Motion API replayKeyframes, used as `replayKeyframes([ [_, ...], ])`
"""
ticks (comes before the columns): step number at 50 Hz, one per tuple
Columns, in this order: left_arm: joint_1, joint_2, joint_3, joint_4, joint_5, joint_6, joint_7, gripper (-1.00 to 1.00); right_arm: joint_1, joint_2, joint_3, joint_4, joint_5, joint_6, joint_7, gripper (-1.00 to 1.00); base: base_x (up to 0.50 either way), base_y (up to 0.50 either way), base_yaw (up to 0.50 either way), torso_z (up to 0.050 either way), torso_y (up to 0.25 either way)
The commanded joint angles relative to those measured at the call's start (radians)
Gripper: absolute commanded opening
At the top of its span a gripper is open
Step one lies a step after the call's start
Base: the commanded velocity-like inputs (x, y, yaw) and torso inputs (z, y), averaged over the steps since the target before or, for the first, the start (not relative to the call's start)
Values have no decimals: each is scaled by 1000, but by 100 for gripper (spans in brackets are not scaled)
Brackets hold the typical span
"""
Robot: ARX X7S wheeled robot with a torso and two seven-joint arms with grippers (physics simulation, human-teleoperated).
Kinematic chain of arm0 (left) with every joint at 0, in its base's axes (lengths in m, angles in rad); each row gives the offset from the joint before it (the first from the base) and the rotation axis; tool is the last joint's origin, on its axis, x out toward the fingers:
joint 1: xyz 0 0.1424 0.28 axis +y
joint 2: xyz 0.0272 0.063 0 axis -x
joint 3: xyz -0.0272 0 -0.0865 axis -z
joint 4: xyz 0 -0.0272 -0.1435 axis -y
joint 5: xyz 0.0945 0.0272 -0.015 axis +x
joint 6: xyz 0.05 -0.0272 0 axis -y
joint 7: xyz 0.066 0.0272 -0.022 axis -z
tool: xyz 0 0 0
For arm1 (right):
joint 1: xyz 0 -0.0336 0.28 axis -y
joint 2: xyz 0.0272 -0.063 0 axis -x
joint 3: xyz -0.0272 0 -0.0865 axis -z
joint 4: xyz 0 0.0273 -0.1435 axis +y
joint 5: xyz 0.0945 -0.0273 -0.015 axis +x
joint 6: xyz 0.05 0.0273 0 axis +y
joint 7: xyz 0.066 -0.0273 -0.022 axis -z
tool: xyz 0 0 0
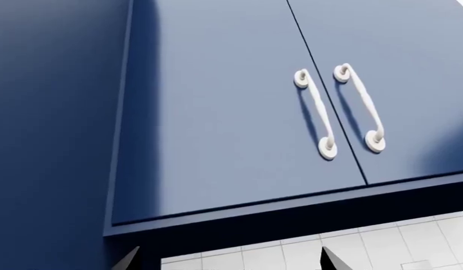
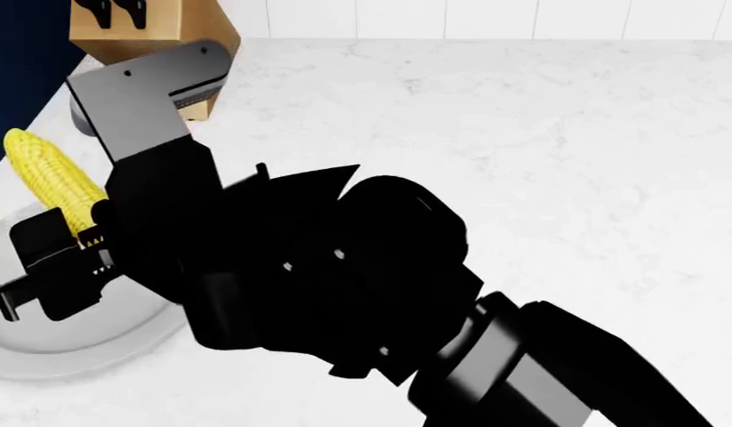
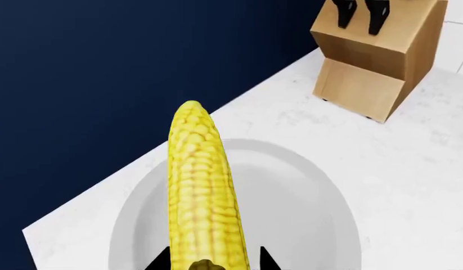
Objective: Pick the corn from the top rack in the oven and place it on the plate on the counter.
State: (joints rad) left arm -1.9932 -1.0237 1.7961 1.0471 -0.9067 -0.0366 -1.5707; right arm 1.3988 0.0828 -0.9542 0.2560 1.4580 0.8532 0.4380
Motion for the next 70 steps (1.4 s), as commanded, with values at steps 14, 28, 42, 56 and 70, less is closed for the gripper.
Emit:
replayKeyframes([
  [14,-5,-12,24,0,13,14,0,100,-4,-3,-31,-5,-19,-8,-15,-100,0,0,0,0,0],
  [28,-8,-23,39,0,28,26,0,100,4,-5,-45,-5,-17,-10,-16,-100,0,0,0,0,0],
  [42,7,-26,37,0,38,28,0,100,25,-10,-66,21,-19,3,3,100,0,0,0,0,0],
  [56,-26,-21,48,0,18,33,0,100,38,-9,-66,24,-8,-4,6,100,0,0,0,0,0],
  [70,-23,-9,29,0,4,25,0,100,121,-6,-37,34,-2,-16,-6,100,0,0,0,0,0],
])
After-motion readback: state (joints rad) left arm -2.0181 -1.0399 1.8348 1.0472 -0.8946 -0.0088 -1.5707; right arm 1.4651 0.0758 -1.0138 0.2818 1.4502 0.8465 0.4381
